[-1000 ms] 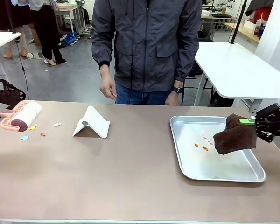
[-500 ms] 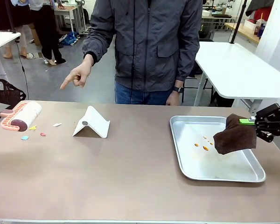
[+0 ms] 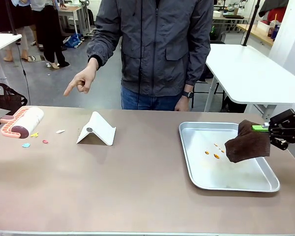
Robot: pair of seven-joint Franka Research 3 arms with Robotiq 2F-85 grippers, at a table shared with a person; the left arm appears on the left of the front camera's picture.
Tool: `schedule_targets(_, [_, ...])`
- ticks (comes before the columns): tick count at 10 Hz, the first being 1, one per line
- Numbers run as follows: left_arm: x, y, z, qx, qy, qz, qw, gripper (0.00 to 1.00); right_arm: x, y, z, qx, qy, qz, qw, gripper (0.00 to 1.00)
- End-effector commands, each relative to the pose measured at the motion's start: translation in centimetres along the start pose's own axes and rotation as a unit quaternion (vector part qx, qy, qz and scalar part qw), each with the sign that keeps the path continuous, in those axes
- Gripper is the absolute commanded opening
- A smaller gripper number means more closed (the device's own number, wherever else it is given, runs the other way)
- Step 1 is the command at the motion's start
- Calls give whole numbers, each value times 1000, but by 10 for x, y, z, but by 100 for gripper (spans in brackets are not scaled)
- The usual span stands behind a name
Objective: Clean the surface of the table.
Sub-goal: If a person points to the right, clean the right side of the table with your right hand, and if they point to the left, clean the left side with your left hand.
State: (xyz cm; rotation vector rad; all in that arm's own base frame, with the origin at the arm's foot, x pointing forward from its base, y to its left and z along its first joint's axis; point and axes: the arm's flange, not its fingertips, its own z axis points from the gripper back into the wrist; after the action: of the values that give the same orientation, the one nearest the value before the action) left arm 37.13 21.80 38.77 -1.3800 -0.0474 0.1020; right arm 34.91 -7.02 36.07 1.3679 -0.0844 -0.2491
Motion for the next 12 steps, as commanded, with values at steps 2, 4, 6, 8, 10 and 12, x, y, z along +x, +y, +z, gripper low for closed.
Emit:
schedule_targets(2, [-2,-3,1,-6,3,-9,1000,0,-2,3,-1,-1,5,-4,1000,0])
schedule_targets(4, [0,0,0,0,0,0,1000,22,-2,3,-1,-1,5,-4,1000,0])
schedule_targets(6, [-2,9,11,70,-36,-21,997,22,-2,3,-1,-1,5,-4,1000,0])
schedule_targets(8, [-5,17,28,132,-63,-12,989,22,-2,3,-1,-1,5,-4,1000,0])
schedule_targets(10, [-6,21,49,146,-102,0,984,22,-2,3,-1,-1,5,-4,1000,0])
schedule_targets(12, [-5,25,74,153,-193,2,969,22,-2,3,-1,-1,5,-4,1000,0])
